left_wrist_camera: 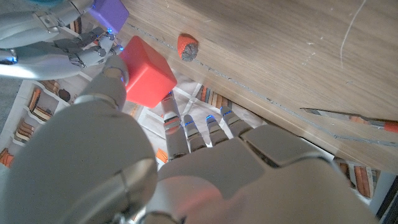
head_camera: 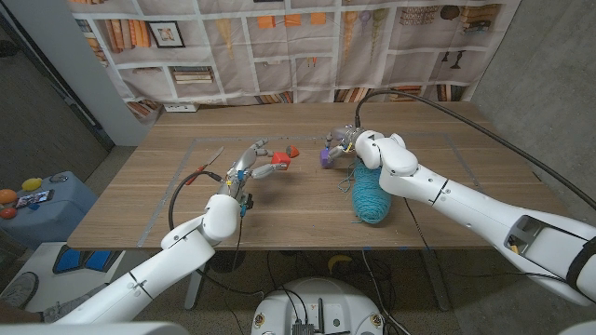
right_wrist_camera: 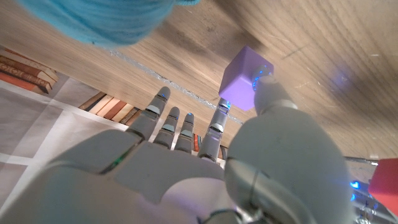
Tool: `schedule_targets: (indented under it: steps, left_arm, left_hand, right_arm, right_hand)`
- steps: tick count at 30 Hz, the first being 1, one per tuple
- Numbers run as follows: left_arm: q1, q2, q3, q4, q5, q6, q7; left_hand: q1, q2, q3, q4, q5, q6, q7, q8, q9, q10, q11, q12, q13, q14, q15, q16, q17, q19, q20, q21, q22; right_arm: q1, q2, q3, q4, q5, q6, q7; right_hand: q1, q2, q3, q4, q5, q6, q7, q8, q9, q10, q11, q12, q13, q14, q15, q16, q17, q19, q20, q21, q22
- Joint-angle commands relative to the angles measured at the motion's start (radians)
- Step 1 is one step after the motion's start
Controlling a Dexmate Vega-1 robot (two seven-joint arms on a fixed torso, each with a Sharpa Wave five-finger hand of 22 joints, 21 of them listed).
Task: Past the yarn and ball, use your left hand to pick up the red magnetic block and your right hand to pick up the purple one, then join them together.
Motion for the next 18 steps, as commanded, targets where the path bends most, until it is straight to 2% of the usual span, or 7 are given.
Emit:
schedule_targets:
  steps: [1,18]
  left_arm:
    - [0.02,-0.034,-0.031,0.033,-0.075,-0.072,0.017]
    - [0.041,-0.027,-0.063,0.056,-0.15,-0.189,-0.016]
  left_hand:
    - [0.02,0.032,-0.001,0.002,0.004,0.081,-0.064,0.003,0.001,0.007,-0.002,-0.001,0.002,0.002,0.001,-0.003,0.001,0.003,0.007,0.002,0.003]
    - [0.021,0.035,-0.005,0.002,0.006,0.08,-0.064,-0.002,0.002,0.007,0.001,-0.002,0.002,0.0,0.005,-0.004,0.001,0.006,0.008,0.003,0.003]
  right_arm:
    - [-0.057,-0.033,0.078,-0.093,0.126,-0.05,-0.051]
    - [-0.123,-0.099,0.196,-0.192,0.415,-0.059,-0.129]
  right_hand:
    - [0.003,0.017,-0.002,0.006,0.002,0.065,-0.037,0.032,0.019,0.011,-0.001,0.003,0.003,0.005,0.003,0.003,0.002,0.005,-0.002,-0.004,0.003]
    - [0.002,0.027,-0.008,0.008,-0.003,0.073,-0.037,0.039,0.023,0.004,0.004,-0.005,0.003,-0.005,0.011,0.0,0.005,-0.001,-0.003,-0.007,0.003]
